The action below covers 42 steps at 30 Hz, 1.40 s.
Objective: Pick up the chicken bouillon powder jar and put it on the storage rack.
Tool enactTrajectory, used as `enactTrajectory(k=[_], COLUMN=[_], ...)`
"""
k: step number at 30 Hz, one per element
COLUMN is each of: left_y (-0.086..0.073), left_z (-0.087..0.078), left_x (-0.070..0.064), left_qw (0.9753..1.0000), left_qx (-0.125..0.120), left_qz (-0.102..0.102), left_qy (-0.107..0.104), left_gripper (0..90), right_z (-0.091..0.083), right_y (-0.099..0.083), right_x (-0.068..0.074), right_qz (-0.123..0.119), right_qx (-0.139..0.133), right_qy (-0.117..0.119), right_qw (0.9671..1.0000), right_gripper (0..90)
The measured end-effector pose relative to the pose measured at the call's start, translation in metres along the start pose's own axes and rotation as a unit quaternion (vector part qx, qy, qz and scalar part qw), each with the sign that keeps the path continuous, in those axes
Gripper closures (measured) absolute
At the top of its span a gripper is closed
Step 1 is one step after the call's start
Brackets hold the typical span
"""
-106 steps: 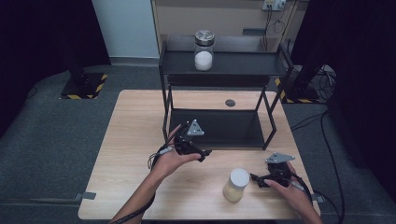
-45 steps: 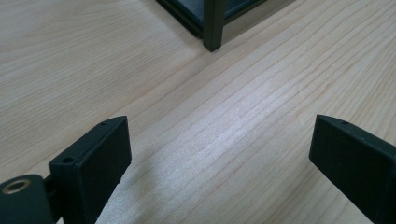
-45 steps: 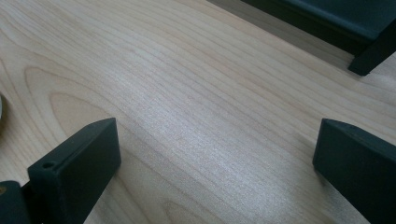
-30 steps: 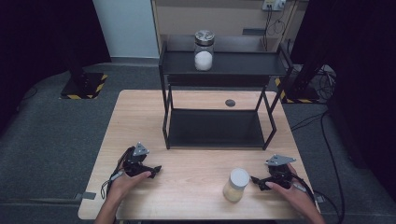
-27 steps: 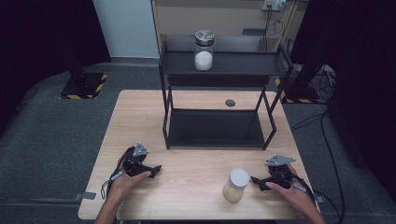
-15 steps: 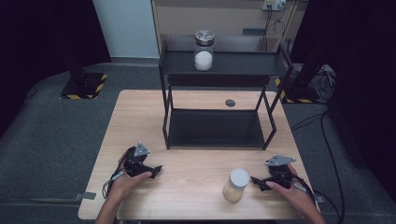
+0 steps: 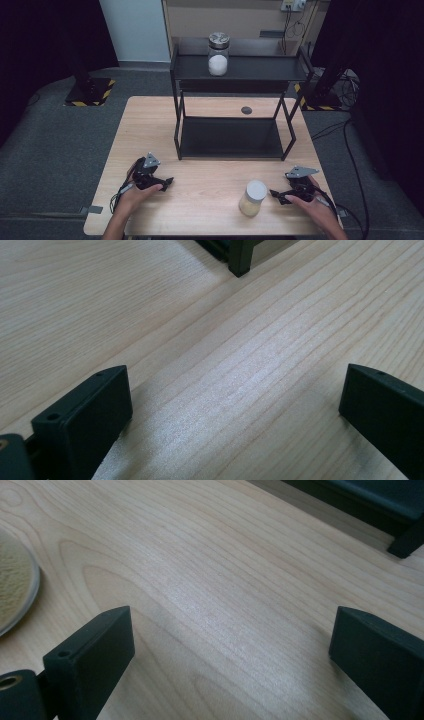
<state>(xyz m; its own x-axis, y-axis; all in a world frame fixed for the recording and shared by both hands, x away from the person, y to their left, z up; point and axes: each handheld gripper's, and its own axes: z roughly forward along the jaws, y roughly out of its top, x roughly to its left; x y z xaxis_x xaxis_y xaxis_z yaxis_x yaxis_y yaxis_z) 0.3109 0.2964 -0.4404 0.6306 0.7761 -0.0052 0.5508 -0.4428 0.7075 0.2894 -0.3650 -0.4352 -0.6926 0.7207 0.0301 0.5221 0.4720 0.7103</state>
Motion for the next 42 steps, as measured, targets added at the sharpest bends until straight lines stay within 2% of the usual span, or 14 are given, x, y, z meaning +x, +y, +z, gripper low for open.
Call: enactTrajectory(k=[9,19,22,32,42], left_y=[0.000,0.000,0.000,0.000,0.000], left_z=[0.000,0.000,0.000,0.000,0.000], left_x=[0.000,-0.001,-0.001,-0.001,-0.001], left_qw=[1.0000,1.0000,1.0000,1.0000,1.0000], left_qx=[0.000,0.000,0.000,0.000,0.000], left_qz=[-0.001,-0.001,-0.001,-0.001,-0.002], left_qy=[0.000,0.001,0.001,0.001,0.002], left_gripper=[0.0,0.0,0.0,0.0,0.0], right_z=[-0.026,-0.042,-0.047,-0.056,-0.059], right_y=[-0.004,-0.004,-0.004,-0.003,-0.001], right_x=[0.012,0.021,0.025,0.040,0.046], right_qz=[-0.010,-0.023,-0.026,-0.047,-0.061], right_qx=[-0.031,-0.041,-0.040,-0.040,-0.046], right_qy=[0.018,0.048,0.048,0.065,0.085], right_qw=[0.9993,0.9978,0.9977,0.9960,0.9935], right_gripper=[8.1,9.4,9.6,10.1,11.4])
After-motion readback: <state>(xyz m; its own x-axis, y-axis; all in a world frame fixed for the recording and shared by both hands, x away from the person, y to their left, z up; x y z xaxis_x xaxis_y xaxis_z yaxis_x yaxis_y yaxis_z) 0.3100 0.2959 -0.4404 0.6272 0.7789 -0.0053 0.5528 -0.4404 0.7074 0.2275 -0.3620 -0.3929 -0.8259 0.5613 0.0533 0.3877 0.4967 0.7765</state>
